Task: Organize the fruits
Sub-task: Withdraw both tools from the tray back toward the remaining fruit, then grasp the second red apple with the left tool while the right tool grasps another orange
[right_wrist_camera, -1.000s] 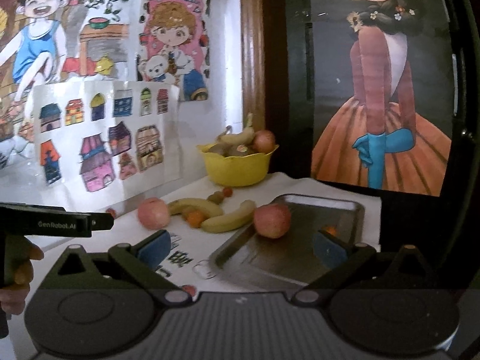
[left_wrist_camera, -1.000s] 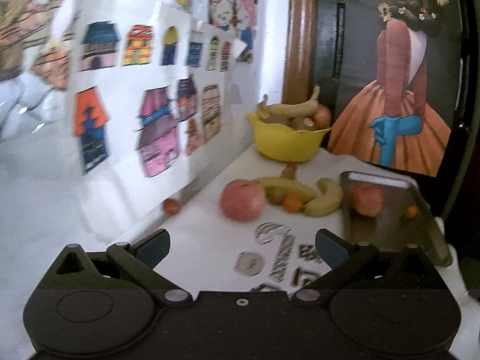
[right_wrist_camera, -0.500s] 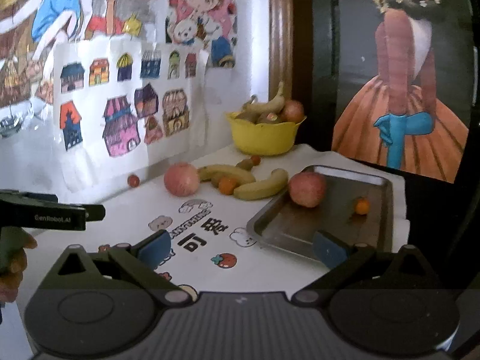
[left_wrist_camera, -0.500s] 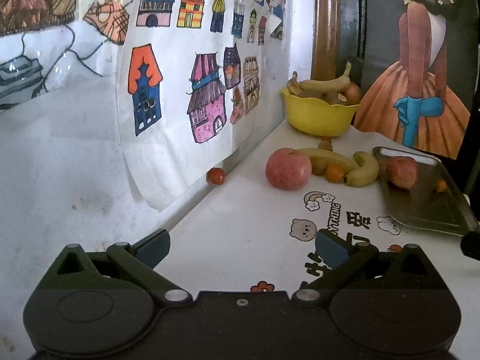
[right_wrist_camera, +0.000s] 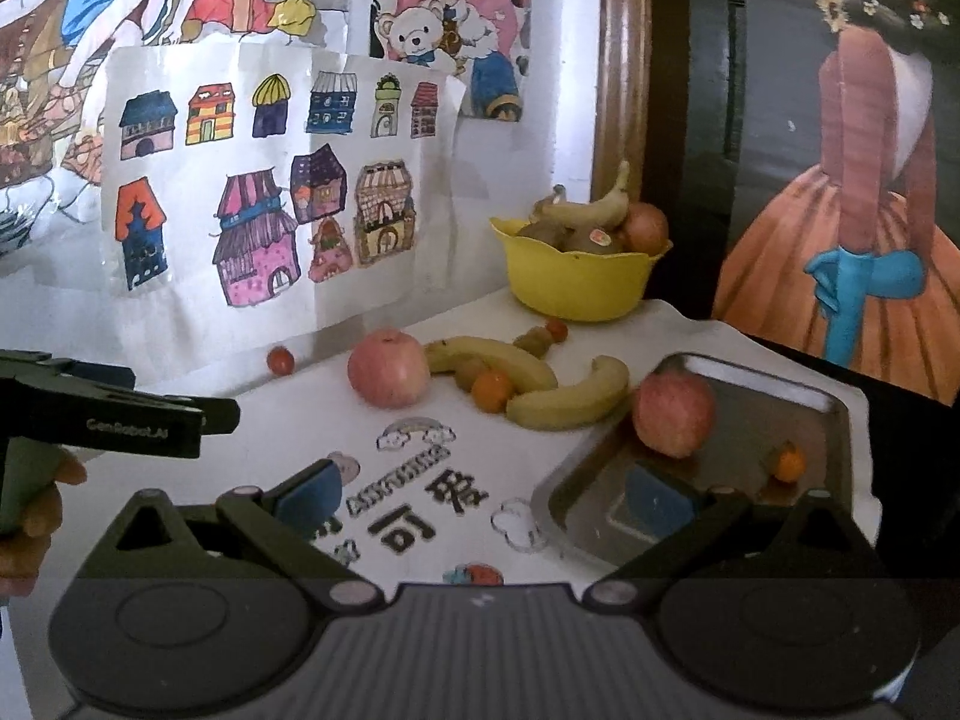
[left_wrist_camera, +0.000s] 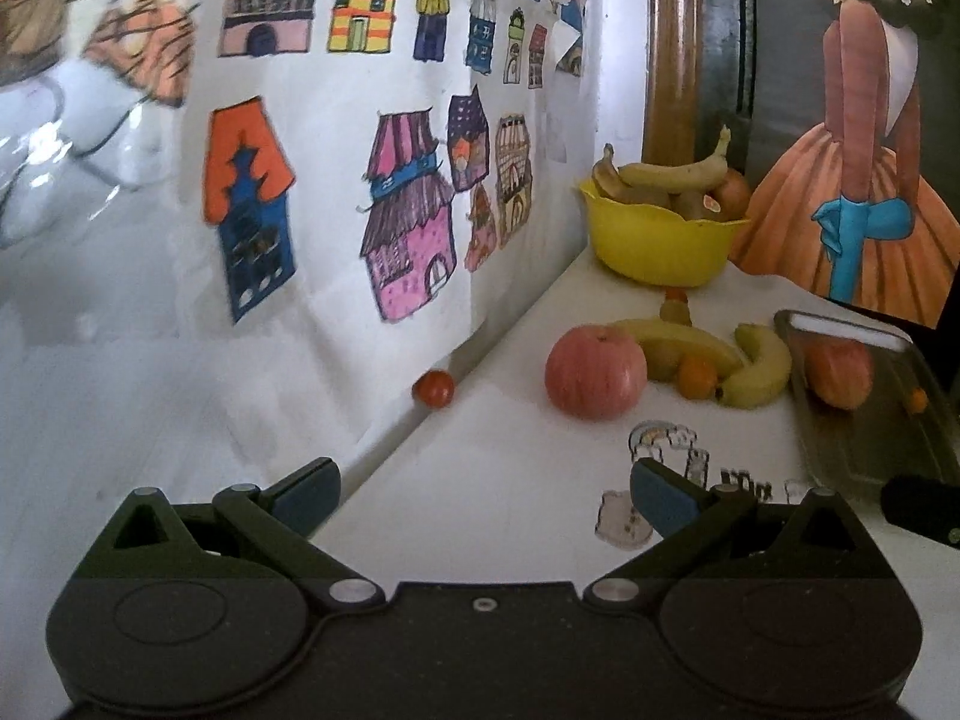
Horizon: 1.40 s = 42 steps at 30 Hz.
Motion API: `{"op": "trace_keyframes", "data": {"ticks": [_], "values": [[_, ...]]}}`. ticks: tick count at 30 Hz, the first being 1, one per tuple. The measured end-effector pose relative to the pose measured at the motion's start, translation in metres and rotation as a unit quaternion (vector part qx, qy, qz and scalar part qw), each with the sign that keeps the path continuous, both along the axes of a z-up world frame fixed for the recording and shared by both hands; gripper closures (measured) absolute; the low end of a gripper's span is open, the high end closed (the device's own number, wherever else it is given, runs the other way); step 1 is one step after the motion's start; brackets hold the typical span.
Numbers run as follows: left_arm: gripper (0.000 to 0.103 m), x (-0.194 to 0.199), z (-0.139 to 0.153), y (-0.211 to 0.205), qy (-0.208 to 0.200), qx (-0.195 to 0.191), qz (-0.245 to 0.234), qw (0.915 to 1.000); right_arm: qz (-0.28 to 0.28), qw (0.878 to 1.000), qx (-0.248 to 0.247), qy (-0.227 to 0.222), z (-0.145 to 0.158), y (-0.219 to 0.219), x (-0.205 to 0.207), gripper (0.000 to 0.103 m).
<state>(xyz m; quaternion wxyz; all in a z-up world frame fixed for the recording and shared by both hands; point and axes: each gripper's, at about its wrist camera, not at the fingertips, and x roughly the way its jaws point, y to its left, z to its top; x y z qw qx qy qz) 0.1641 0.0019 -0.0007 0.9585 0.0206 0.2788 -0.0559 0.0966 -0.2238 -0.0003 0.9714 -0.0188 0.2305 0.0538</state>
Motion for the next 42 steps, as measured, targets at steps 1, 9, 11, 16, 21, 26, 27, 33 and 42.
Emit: {"op": "trace_keyframes", "data": {"ticks": [1, 9, 11, 16, 21, 26, 27, 33, 42], "values": [[0.001, 0.005, 0.001, -0.001, -0.001, 0.000, 0.000, 1.0000, 0.004, 1.000, 0.001, -0.003, 0.001, -0.001, 0.005, 0.000], [0.001, 0.049, -0.002, -0.021, -0.005, 0.002, -0.012, 0.9999, 0.033, 0.999, -0.006, -0.029, -0.001, -0.016, 0.061, 0.000], [0.001, 0.061, -0.005, -0.025, -0.004, 0.002, -0.020, 0.9998, 0.044, 0.998, -0.012, -0.031, -0.006, -0.017, 0.075, 0.001], [0.001, 0.082, -0.014, -0.036, 0.000, -0.001, -0.036, 0.9993, 0.065, 0.996, -0.047, -0.030, -0.020, -0.015, 0.108, 0.006], [0.001, 0.100, -0.021, -0.048, 0.004, 0.001, -0.046, 0.9989, 0.086, 0.994, -0.072, -0.016, -0.033, -0.014, 0.134, 0.012], [0.001, 0.115, -0.026, -0.057, 0.006, 0.006, -0.051, 0.9987, 0.098, 0.991, -0.086, 0.006, -0.046, -0.014, 0.152, 0.023], [0.001, 0.117, -0.027, -0.058, 0.006, 0.005, -0.050, 0.9987, 0.099, 0.991, -0.087, 0.009, -0.048, -0.014, 0.154, 0.026], [0.006, 0.127, -0.030, -0.059, 0.011, 0.000, -0.055, 0.9984, 0.106, 0.990, -0.089, 0.021, -0.056, -0.014, 0.166, 0.037], [0.014, 0.133, -0.039, -0.064, 0.025, -0.001, -0.066, 0.9975, 0.125, 0.986, -0.103, 0.031, -0.060, -0.004, 0.181, 0.047]]}}
